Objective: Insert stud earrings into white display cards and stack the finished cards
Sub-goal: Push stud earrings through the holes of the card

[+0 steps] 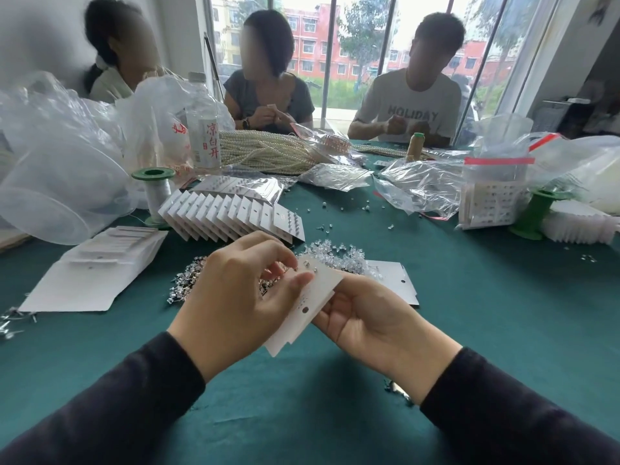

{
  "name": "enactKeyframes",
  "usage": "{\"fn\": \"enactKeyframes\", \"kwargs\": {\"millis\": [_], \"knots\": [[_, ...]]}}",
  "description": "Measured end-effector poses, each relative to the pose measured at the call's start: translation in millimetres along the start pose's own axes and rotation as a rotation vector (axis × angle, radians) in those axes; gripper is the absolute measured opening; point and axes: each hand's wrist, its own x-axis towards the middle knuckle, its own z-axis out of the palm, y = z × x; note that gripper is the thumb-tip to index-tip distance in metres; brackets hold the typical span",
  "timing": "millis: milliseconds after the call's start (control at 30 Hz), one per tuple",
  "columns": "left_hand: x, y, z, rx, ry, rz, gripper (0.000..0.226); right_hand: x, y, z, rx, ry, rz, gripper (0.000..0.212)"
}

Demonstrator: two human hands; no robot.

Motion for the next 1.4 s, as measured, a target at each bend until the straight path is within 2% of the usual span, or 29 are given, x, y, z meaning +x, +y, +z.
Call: {"fn": "enactKeyframes", "kwargs": {"millis": [100,167,333,433,533,667,900,1200,1333,1400], "knots": [[-1.9,2.4,-1.1,-0.015,-0.103,-0.012,0.062,-1.0,-0.9,1.3,-0.003,0.02,-0.009,0.02],[-3.7,3.6,0.4,0.022,-0.163,-0.026,0.068,-2.9,-1.6,2.2,0.001,0.021,-0.011,0.017],[-5.7,2.6,7.7,-0.014,-0.088,-0.08,0.034,-1.6,-0.9,-0.1,0.04,0.024,-0.021,0.02],[-4.7,1.5,9.8,-0.124,-0.061,-0.143,0.024,-0.7,0.2,1.4,0.059,0.042,-0.022,0.02],[-3.3,-1.6,10.5,-0.358,-0.102,-0.285,0.024,-3.2,0.0,3.5,0.061,0.051,-0.03,0.013],[-1.3,-5.3,11.7,-0.761,-0.164,-0.578,0.025,-3.0,0.4,2.1,0.06,0.068,-0.066,0.021],[2.3,-4.8,10.0,-1.007,-0.108,-0.806,0.015,-3.7,0.3,3.5,-0.088,0.038,-0.141,0.019],[0.6,-11.3,17.2,-0.933,-0.062,-0.843,0.016,-7.8,3.2,4.5,-0.345,0.073,-0.173,0.02],[0.9,-18.5,19.9,-0.869,-0.022,-0.873,0.011,-9.2,4.0,5.0,-0.552,0.038,-0.193,0.019],[1.5,-23.1,20.2,-0.841,-0.003,-0.899,0.012,-8.9,1.9,2.8,-0.722,0.032,-0.292,0.016]]}}
